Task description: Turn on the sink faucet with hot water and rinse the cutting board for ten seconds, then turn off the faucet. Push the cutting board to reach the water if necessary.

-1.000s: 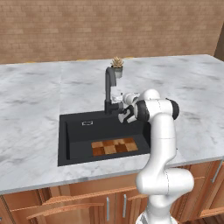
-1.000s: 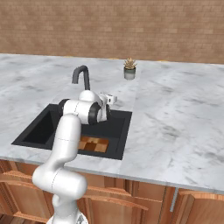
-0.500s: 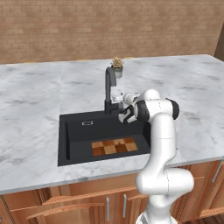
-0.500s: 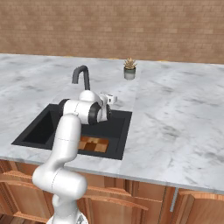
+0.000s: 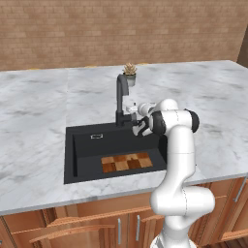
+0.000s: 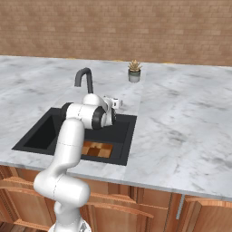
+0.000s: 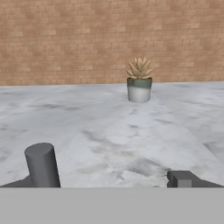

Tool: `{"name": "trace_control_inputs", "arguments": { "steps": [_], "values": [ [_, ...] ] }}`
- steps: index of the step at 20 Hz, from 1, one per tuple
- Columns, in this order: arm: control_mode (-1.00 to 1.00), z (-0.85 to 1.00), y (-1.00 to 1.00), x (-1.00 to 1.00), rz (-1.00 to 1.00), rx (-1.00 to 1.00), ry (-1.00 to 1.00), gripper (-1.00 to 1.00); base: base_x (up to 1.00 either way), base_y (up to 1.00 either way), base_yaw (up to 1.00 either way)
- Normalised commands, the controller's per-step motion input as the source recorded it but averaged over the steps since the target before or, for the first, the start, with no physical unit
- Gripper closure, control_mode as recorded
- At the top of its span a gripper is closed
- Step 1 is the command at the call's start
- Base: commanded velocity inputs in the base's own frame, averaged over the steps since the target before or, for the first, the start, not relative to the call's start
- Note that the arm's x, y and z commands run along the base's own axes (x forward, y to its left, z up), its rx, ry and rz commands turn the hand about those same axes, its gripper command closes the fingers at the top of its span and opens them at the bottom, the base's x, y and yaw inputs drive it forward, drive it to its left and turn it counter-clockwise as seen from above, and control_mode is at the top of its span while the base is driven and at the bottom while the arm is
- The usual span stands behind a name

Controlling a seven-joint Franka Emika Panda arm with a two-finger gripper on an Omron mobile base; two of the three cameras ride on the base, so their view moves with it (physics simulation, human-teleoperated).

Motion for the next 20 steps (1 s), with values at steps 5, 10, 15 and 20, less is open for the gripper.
{"name": "trace_control_inputs", "arguments": {
  "steps": [5, 10, 15, 20],
  "values": [
    [-1.00, 0.00, -0.10, 0.00, 0.00, 0.00, 0.00, -1.00, 0.00, 0.00, 0.00],
    [-1.00, 0.00, -0.09, 0.00, 0.00, 0.00, 0.00, -1.00, 0.00, 0.00, 0.00],
    [-1.00, 0.00, -0.03, 0.00, 0.00, 0.00, -0.01, -1.00, 0.00, 0.00, 0.00],
    [-1.00, 0.00, 0.00, 0.00, 0.00, 0.00, 0.00, -1.00, 0.00, 0.00, 0.00]
  ]
}}
